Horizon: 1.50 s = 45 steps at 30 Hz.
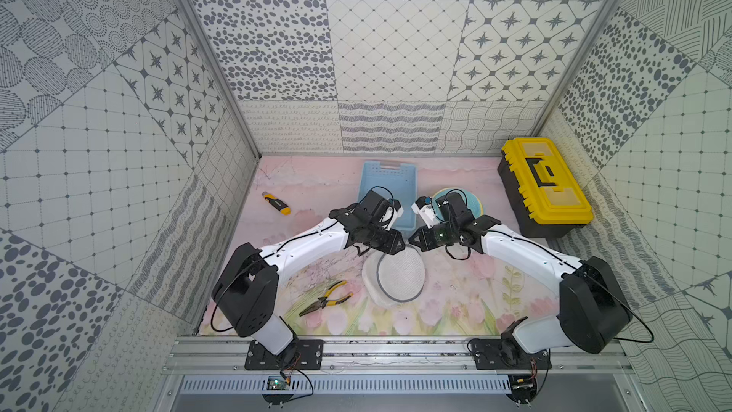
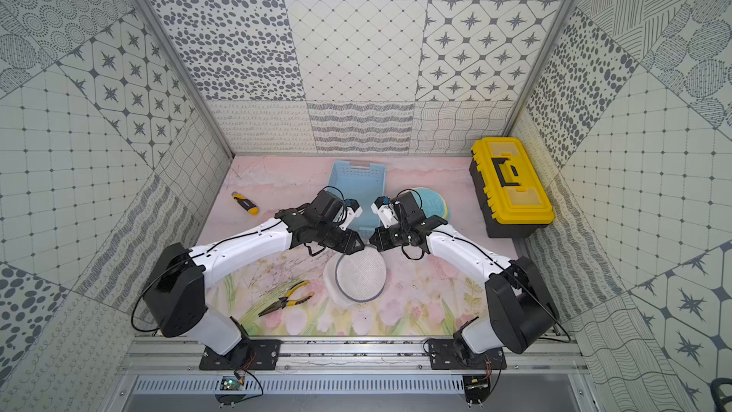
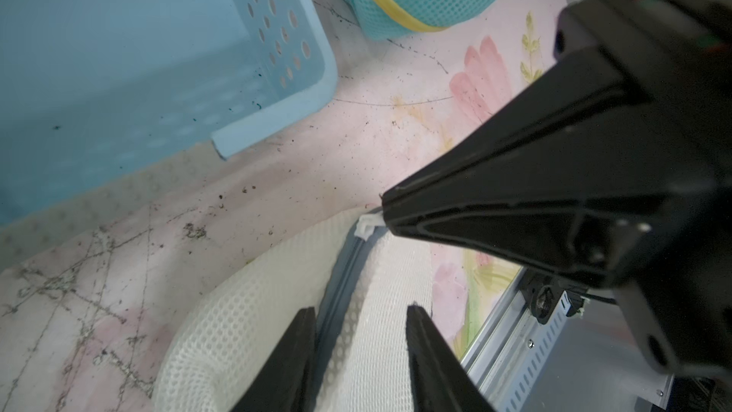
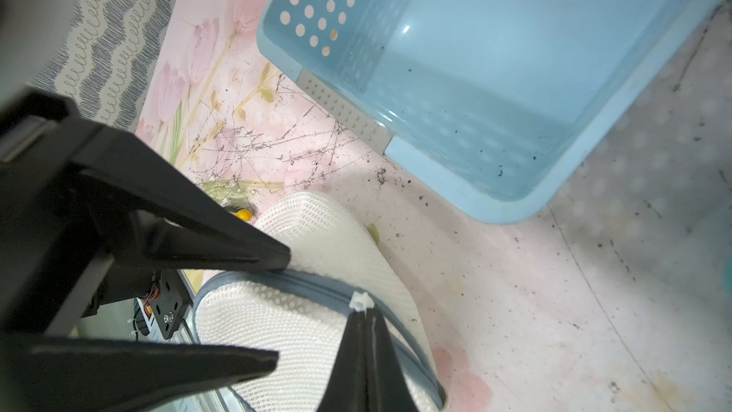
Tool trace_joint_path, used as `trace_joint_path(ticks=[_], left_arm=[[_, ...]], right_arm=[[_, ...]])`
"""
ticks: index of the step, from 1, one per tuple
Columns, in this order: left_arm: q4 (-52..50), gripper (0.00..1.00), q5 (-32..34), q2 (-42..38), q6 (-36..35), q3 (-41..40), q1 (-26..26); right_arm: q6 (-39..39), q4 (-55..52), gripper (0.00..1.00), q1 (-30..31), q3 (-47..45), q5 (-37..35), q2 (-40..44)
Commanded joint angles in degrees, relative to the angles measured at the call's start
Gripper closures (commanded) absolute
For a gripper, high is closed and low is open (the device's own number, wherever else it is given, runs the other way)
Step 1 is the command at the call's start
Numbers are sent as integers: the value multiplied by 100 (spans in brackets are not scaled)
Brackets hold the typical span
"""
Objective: Turn the laundry bag inside out
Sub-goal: Zip the zipper on the laundry bag.
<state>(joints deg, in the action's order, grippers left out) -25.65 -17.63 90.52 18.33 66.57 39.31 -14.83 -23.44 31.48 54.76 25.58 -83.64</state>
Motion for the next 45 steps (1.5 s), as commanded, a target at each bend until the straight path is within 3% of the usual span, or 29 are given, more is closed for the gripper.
trace_joint_path(ticks=[1,5,10,21,45], left_arm=[[454,53,432,-378,-183,-307,2],[316,56,-65,43,-70,-160,-13],[250,61,-23,252,-59,-143,7],[284,100,-135,234,-54,-153,2],[383,100,-437,-188,154,-439,-393]], right_arm=[[-29,185,100,32,103,-26,35],[-29,185,100,41,120,-40,23],[-41,212,100,57,112,-13,50],[-137,262,100,67,39,-88,89],[-741,248,100,-187,-1350,-881,824]])
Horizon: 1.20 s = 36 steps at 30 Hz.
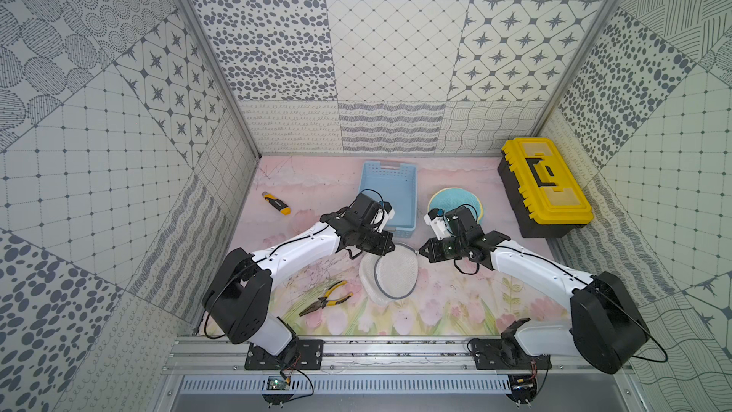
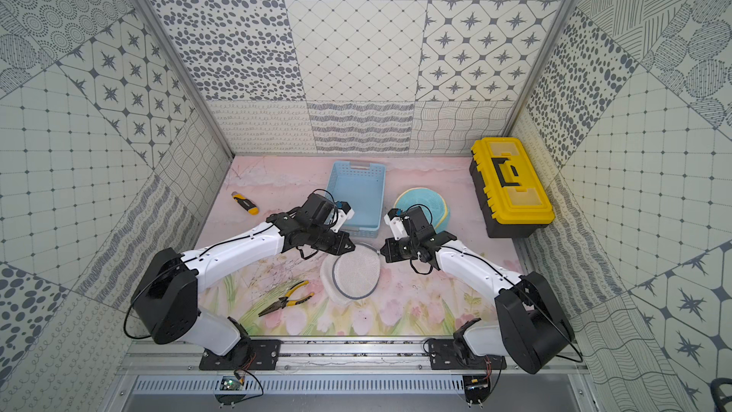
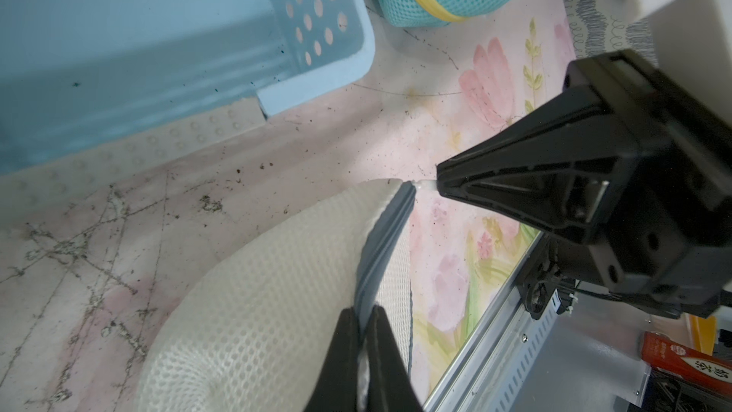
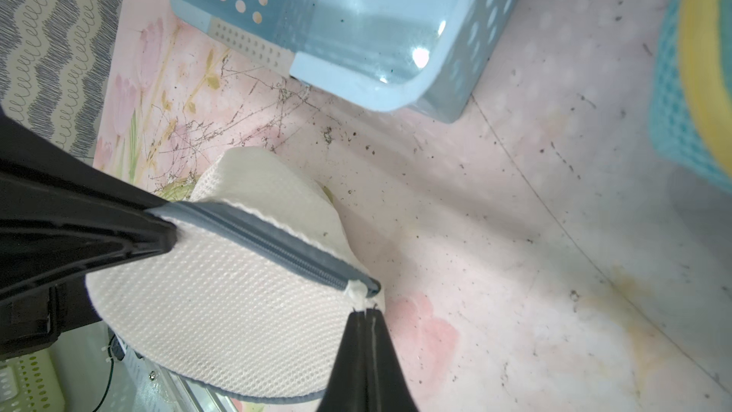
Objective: Turn the laundry bag inside out
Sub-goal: Zip the zipper on the laundry bag, then adjust the laundry bag at the center of the board.
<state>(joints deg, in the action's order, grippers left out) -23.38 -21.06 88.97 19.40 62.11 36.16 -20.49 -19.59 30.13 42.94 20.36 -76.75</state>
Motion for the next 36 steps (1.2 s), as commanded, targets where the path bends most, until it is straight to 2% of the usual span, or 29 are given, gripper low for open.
trace_joint_path(ticks=[1,7,10,11,13,14,15,16,18,21,22,24,25,29,32,36], left_arm=[[161,100,-93,-31,59,5,-82],[230,100,-177,-63,141,14,-154],[284,100,-748,50,198,153,-146],[337,100,-1203,115,252,233,-145],[483,100,-2074,331,432,477,-71],[607,100,-2410,394,534,568,-18],[792,100,-2699,435,684,622,39],[963,100,-2968,457,832,646,74],[1364,100,-3260,500,1120,628,93],[1323,100,-3159,632,1114,484,41],[1358,100,-3072,705,1118,372,-13],[1631,100,-2898,881,1310,41,-207],[1879,100,-2911,995,1496,-96,-330],[2242,100,-2766,1376,1732,-196,-461],[2257,100,-2581,1481,1728,-150,-461],[2087,100,-2446,1566,1691,-107,-468]], right_arm=[[-193,-145,100,-53,-171,-419,150],[-376,-285,100,-56,-286,-549,73],[-326,-112,100,-52,-301,-338,285],[-286,-28,90,-53,-288,-297,462],[-129,4,60,-57,-129,-266,760],[-24,4,49,-56,-52,-250,955],[35,8,43,-52,1,-282,1108],[90,12,41,-52,53,-286,1271],[204,-17,41,-57,135,-231,1504],[221,-22,43,-54,141,-14,1736],[252,-30,48,-49,132,181,1721],[296,34,69,12,66,601,1577],[322,60,74,104,42,774,1441],[473,164,79,690,130,894,568],[415,434,80,1009,254,972,-231],[320,667,81,1187,312,657,-1116]])
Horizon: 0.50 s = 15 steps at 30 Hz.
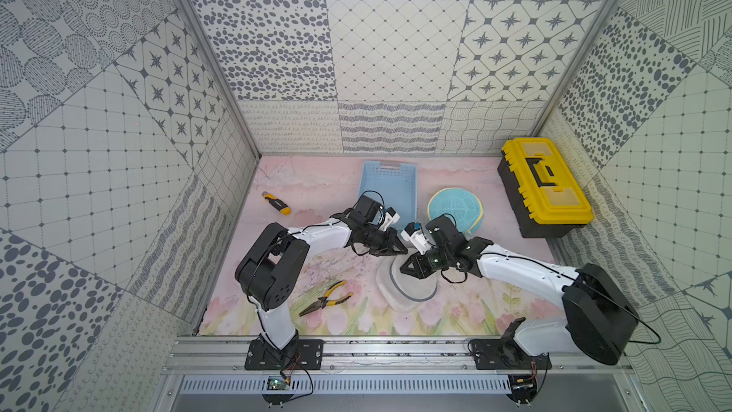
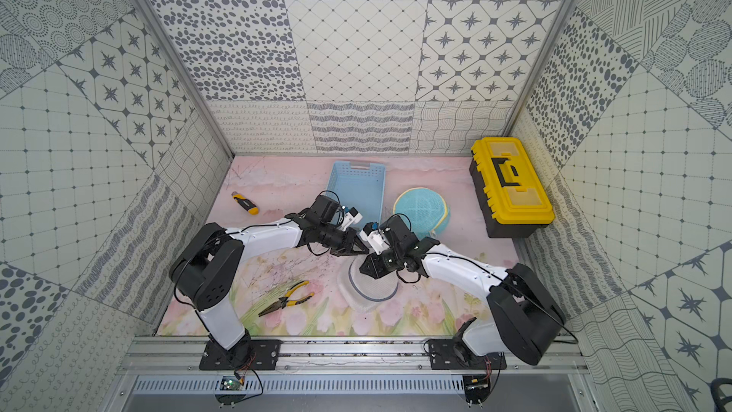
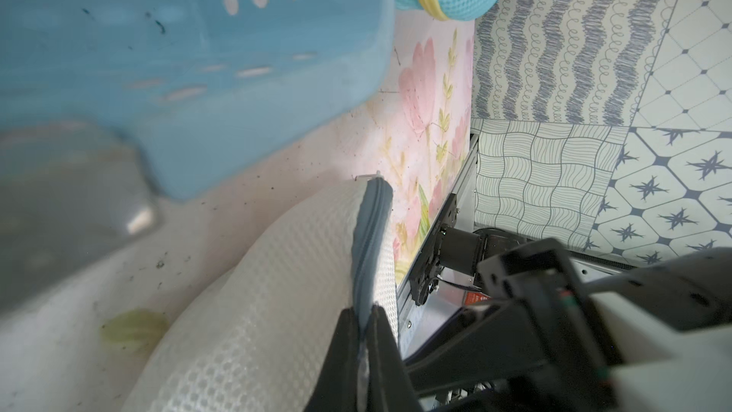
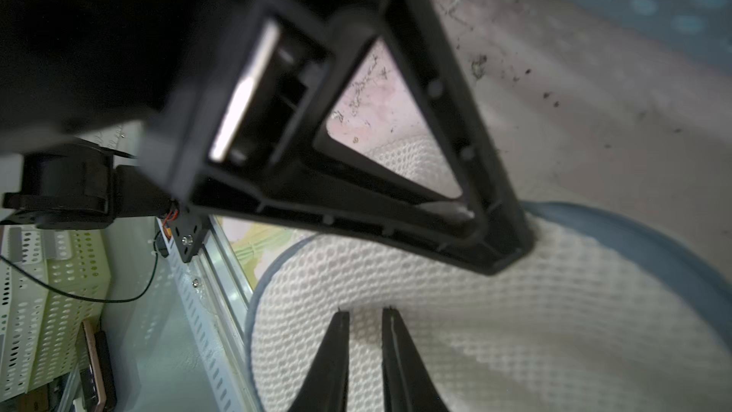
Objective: Turn the laundry bag inside out
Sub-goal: Adjust the laundry bag at the center of the board.
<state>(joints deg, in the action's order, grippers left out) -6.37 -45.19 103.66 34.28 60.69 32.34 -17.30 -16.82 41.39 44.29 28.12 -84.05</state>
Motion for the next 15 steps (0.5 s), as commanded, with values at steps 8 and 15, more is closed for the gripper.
trace_joint_path(ticks=[8,15], left_arm=[[-383,1,884,-1107,70,-24,-124],[-1667,1,3153,-2781,-963,537,-169]], right_arm=[[-147,611,81,63,309,-481,-1000],[153,1003,21,119,142,-700,705]])
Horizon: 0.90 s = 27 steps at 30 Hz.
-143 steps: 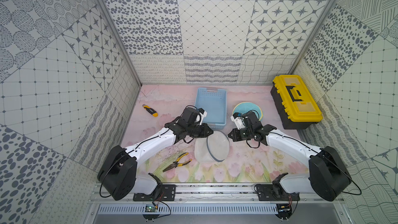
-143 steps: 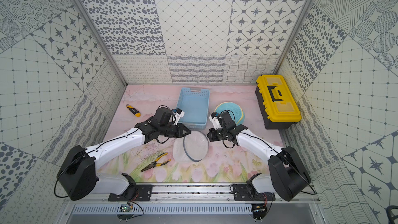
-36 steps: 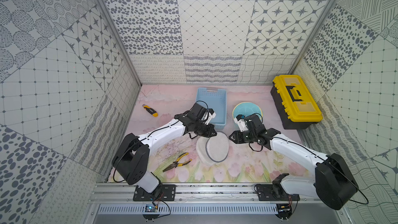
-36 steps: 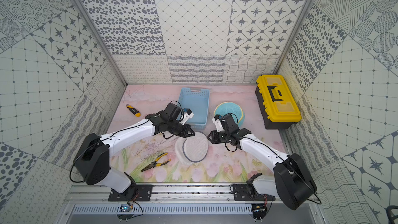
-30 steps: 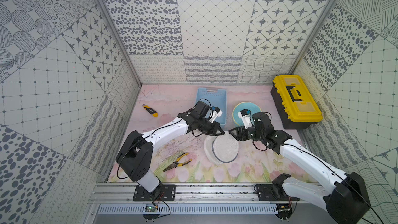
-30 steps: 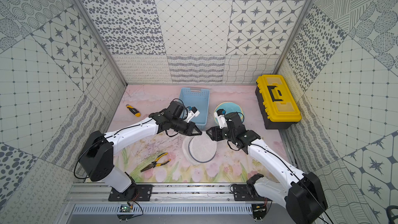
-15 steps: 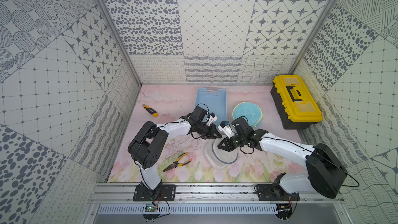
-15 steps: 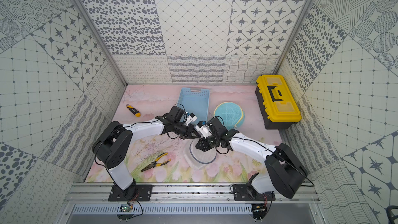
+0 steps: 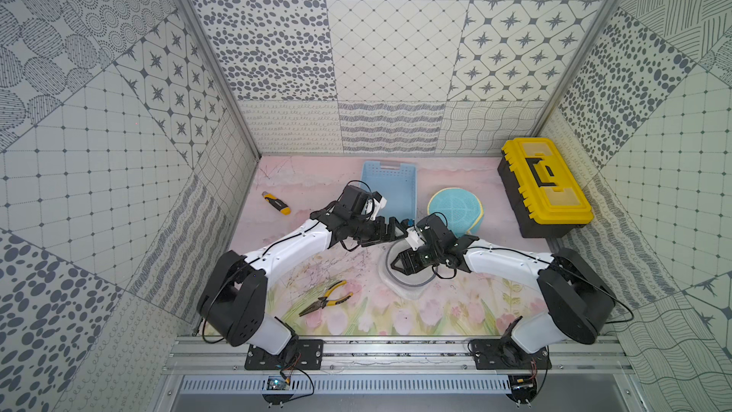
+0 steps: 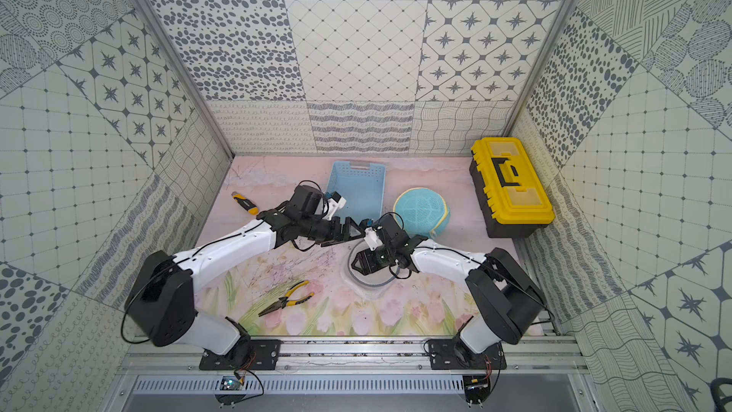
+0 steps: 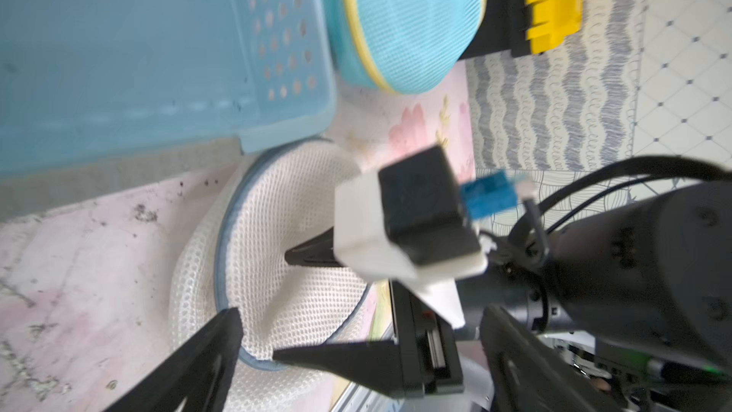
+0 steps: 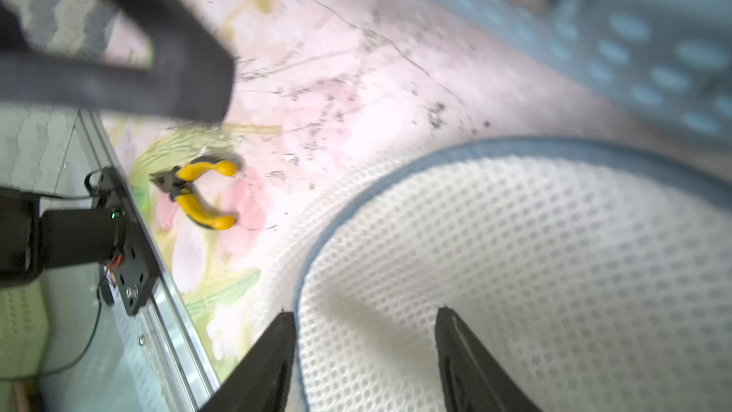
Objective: Turn the laundry bag inside out
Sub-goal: Adjust the laundry bag at the center of the board, then reset both arms
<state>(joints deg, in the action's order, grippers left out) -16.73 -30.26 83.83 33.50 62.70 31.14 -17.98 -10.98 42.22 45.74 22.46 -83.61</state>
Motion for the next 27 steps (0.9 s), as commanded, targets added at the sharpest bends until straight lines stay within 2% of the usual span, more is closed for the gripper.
trace_joint_path(ticks=[1,3,7,10,12,14,16,19,24,27], left_arm=[[-660,1,2060,-924,-1013,363,-73],[-573,1,2917,-1118,-1271,300,-148],[387,1,4483,-1312,-1970,-362,-375],[1648,1,5091,-1197,-2877,-1086,-604],[2058,1,5325,-949,-2810,-1347,-927],[2369,1,5397,-614,-2741,-1496,-1272],[3240,0,5383,-230,-3032,-1806,-1585],[3521,0,5720,139,-3191,-1959,-1766],[4187,1,5356,15,-3489,-2757,-1937],[4840,0,4720,67,-3300,-3154,-2252]], right_arm=[[220,471,13,35,-4,-222,871],[184,472,5,-2,63,-439,1144],[182,323,3,-111,199,-1420,1440],[191,338,3,-289,146,-2389,1659],[38,400,3,-536,111,-2647,1831],[5,412,3,-788,126,-2663,1997],[120,408,3,-942,184,-2813,2129],[287,350,3,-1061,196,-3106,2310],[354,378,3,-1310,72,-3204,2492],[416,645,3,-1393,-84,-3304,2478]])
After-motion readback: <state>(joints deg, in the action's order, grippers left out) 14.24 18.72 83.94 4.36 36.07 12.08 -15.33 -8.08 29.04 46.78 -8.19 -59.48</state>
